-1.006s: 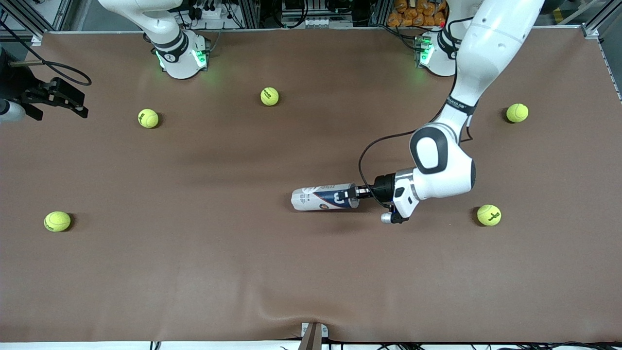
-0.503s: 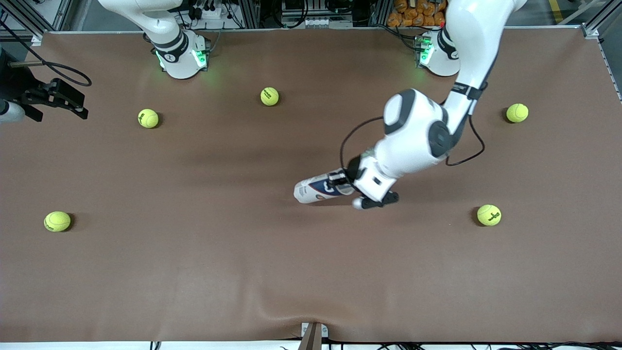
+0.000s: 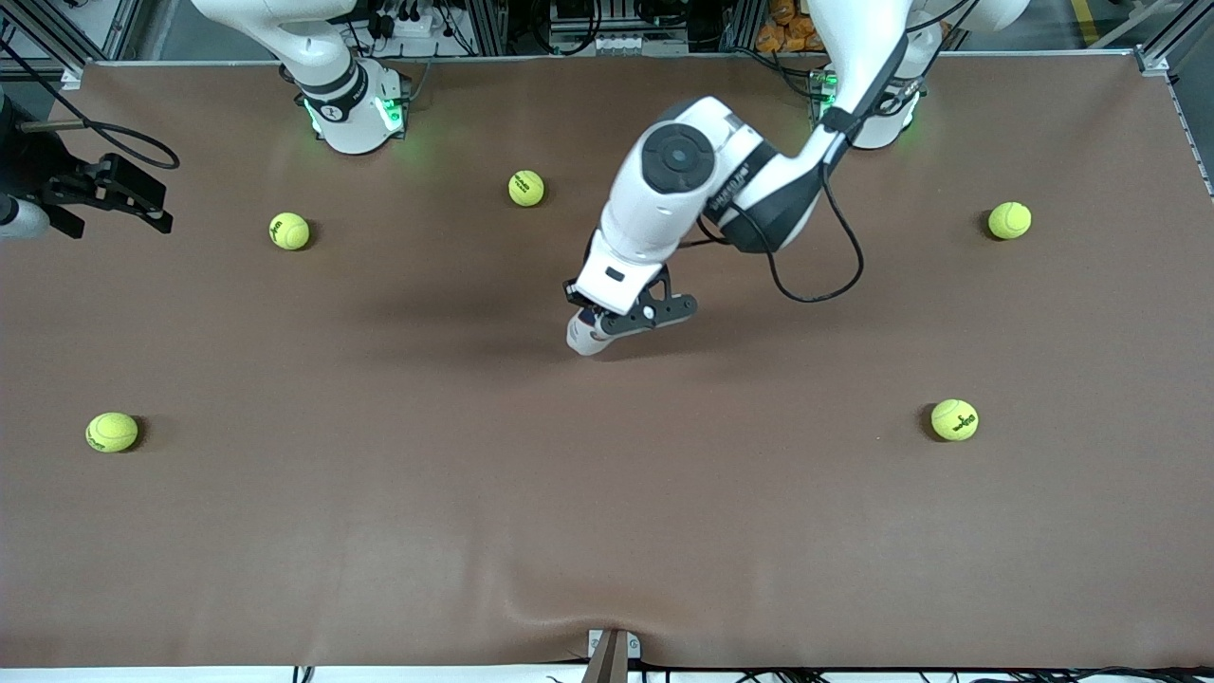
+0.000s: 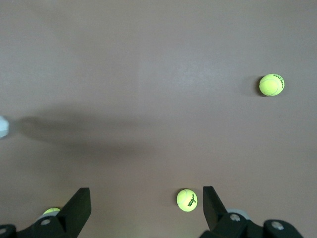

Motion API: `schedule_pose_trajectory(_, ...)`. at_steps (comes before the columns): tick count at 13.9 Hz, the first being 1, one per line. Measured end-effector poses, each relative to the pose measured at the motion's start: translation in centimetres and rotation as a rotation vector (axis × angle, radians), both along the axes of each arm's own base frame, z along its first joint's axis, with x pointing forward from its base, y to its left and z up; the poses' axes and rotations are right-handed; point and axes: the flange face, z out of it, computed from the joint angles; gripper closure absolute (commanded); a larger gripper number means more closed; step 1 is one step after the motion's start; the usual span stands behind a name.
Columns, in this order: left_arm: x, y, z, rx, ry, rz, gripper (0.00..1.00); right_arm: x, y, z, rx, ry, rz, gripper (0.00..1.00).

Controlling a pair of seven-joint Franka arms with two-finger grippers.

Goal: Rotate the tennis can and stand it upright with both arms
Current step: 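Lift the can's end with the left gripper, rotating it upright, then set the can upright on the table and open the left gripper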

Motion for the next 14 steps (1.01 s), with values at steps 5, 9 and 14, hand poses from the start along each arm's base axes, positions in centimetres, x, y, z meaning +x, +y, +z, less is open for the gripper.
schedule_pose_trajectory(5, -2.9, -3.0, -1.7, 0.173, -0.034, -0.007, 1.00, 0.0, 0.0, 0.0, 0.001, 0.000, 0.005, 0.00)
schedule_pose_trajectory(9, -6.0, -6.0, -3.8, 0.269, -0.071, -0.021, 1.00, -0.1, -0.4, 0.1, 0.001, 0.002, 0.001, 0.00)
schedule_pose_trajectory(14, -6.5, -6.4, -3.5, 0.286, -0.069, -0.018, 1.00, -0.2, -0.6, 0.1, 0.001, 0.008, 0.000, 0.00)
